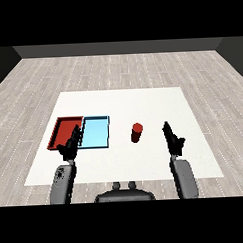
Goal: Pick the red can and put it in the red box
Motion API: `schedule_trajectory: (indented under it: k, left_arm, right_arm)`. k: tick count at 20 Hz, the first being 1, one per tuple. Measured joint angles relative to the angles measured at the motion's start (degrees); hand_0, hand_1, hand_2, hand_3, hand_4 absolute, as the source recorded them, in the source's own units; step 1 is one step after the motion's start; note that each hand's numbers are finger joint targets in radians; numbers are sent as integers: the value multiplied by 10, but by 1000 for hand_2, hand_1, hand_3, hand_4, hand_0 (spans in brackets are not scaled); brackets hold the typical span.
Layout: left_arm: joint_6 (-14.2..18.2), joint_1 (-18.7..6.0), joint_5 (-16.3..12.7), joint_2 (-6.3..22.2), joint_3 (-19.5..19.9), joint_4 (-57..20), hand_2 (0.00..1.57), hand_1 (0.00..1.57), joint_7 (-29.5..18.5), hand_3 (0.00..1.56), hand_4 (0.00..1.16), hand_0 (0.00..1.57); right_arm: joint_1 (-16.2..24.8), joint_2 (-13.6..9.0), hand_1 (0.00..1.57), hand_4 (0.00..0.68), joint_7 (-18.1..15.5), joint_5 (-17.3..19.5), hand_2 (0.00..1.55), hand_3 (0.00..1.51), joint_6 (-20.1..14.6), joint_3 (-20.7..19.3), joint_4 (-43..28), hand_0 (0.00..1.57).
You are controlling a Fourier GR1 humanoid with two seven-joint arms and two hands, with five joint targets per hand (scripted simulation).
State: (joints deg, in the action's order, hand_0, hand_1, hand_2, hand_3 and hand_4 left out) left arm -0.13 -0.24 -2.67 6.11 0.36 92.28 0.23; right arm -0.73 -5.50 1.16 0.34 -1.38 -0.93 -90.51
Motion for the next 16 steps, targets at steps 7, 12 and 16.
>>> schedule_trajectory:
  k: [7, 12, 16]
  left_arm:
    - [9, -5, 21, -11, 8, -3, 0, 0, -24, 0, 0, 0]
    - [9, 6, 17, -29, 10, 17, 0, 0, -134, 0, 0, 0]
    - [-1, 17, 9, -33, 19, 2, 0, 0, -192, 0, 0, 0]
  right_arm:
    - [-27, 12, 0, 0, -26, -1, 0, 0, 11, -6, 29, 0]
    - [-35, 17, 0, 0, -104, -47, 0, 0, 54, -18, 23, 0]
    - [-29, 22, 0, 0, -146, -51, 0, 0, 70, -15, 36, 0]
